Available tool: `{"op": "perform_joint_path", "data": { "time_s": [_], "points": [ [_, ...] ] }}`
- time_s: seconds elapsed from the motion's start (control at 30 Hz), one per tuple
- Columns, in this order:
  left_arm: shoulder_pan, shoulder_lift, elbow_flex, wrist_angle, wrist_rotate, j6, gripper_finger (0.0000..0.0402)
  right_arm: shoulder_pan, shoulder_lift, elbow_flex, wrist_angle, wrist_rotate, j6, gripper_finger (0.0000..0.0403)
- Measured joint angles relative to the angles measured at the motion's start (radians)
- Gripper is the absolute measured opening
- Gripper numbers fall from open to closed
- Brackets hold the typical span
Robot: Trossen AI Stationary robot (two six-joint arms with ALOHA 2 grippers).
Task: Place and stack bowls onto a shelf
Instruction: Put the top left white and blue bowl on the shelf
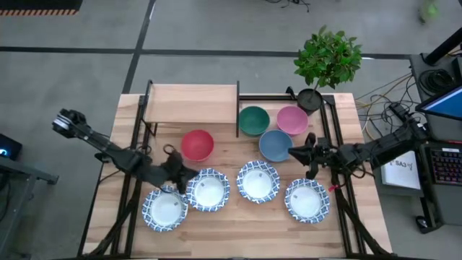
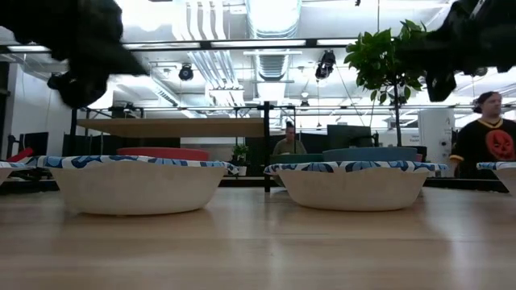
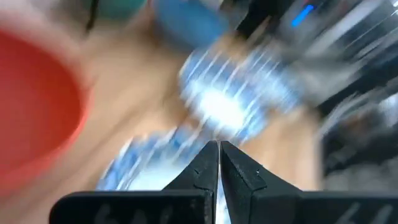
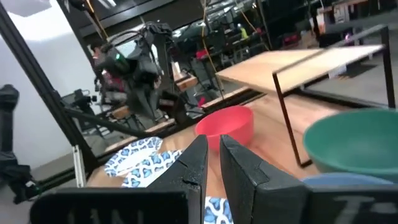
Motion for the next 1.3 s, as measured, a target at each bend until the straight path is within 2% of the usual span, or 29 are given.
{"op": "perform_joint_path", "data": {
  "time_s": [0.1,0.17,0.27,0.33,0.5,0.67,0.93,1.07,1.3],
  "points": [
    [0.009,0.089,0.138,-0.400,0.101,-0.214,0.0000,0.000,0.000,0.061,-0.046,-0.006,-0.049,0.0031],
    [0.013,0.154,0.222,-0.611,0.173,-0.300,0.0000,0.000,-0.001,0.111,-0.114,-0.006,-0.071,0.0031],
    [0.017,0.242,0.327,-0.811,0.206,-0.347,0.0000,0.000,0.007,0.177,-0.236,-0.006,-0.087,0.0031],
    [0.034,0.290,0.379,-0.873,0.208,-0.353,0.0000,0.000,0.020,0.210,-0.298,-0.006,-0.077,0.0031],
    [0.109,0.371,0.456,-0.876,0.277,-0.253,0.0000,0.001,0.058,0.253,-0.416,-0.006,-0.013,0.0031],
    [0.171,0.429,0.464,-0.843,0.362,-0.153,0.0000,0.001,0.095,0.250,-0.425,-0.006,0.001,0.0031],
    [0.192,0.467,0.464,-0.832,0.372,-0.152,0.0008,0.000,0.137,0.249,-0.424,-0.006,0.009,0.0031],
    [0.193,0.467,0.465,-0.805,0.381,-0.150,0.0048,0.000,0.144,0.249,-0.425,-0.006,0.002,0.0031],
    [0.192,0.484,0.463,-0.797,0.356,-0.141,0.0152,0.000,0.143,0.249,-0.424,-0.005,0.000,0.0031]
  ]
}}
